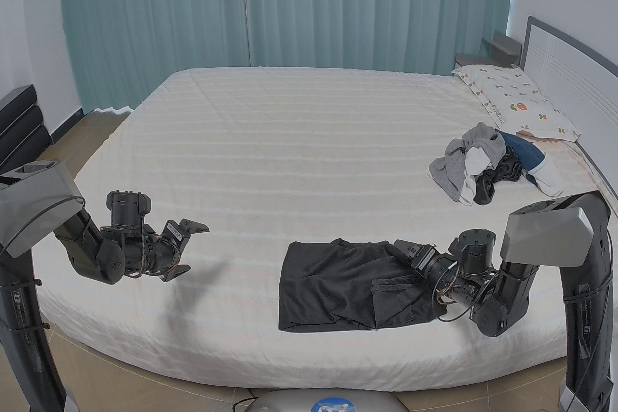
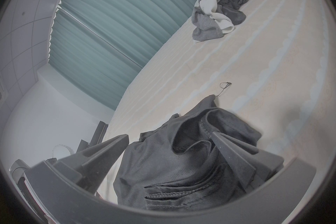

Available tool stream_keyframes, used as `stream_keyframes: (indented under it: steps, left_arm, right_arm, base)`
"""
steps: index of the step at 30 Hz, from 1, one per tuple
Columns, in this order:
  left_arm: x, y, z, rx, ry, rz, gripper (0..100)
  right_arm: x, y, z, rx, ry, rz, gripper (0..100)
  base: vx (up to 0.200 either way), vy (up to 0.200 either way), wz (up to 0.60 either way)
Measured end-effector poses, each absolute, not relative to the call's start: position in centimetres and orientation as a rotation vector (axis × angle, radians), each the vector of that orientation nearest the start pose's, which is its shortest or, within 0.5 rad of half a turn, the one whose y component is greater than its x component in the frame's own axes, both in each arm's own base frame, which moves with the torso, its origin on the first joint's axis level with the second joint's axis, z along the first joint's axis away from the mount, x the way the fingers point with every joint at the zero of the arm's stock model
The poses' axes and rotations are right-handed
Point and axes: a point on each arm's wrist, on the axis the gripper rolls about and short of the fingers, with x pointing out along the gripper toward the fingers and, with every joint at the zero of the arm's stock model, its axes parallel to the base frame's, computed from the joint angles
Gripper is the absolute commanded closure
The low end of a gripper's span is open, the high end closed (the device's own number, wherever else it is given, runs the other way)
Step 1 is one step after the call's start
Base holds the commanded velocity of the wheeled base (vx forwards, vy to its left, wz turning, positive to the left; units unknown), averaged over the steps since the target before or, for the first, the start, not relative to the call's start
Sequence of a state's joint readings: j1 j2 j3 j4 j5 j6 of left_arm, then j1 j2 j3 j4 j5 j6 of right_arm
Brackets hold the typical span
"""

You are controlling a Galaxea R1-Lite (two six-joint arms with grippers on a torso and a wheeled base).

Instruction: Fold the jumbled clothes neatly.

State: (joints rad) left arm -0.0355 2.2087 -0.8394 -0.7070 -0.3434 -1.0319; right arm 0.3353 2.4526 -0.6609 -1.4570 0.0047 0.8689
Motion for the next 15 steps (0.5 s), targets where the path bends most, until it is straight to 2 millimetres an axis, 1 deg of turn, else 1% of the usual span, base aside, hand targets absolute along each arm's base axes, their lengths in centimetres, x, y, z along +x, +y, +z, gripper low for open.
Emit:
stream_keyframes:
  steps: [2,3,10,13,15]
  left_arm:
    - [36.7,-2.1,2.2,-1.083,0.793,0.008,0]
    - [36.7,-2.0,2.2,-1.083,0.793,0.009,0]
    - [36.8,-2.0,2.2,-1.083,0.792,0.009,0]
    - [36.8,-2.0,2.2,-1.083,0.793,0.009,0]
    - [36.8,-2.0,2.2,-1.083,0.793,0.009,0]
  right_arm:
    - [34.5,12.1,-3.0,0.795,0.452,0.174,0]
    - [34.5,12.1,-3.1,0.795,0.452,0.175,100]
    - [35.4,12.5,-3.2,0.791,0.434,0.186,100]
    - [35.8,12.1,-3.2,0.793,0.427,0.174,100]
    - [36.3,11.3,-3.3,0.798,0.416,0.153,100]
  base:
    - [0.0,0.0,0.0]
    - [0.0,0.0,0.0]
    - [0.0,0.0,0.0]
    - [0.0,0.0,0.0]
    - [0.0,0.0,0.0]
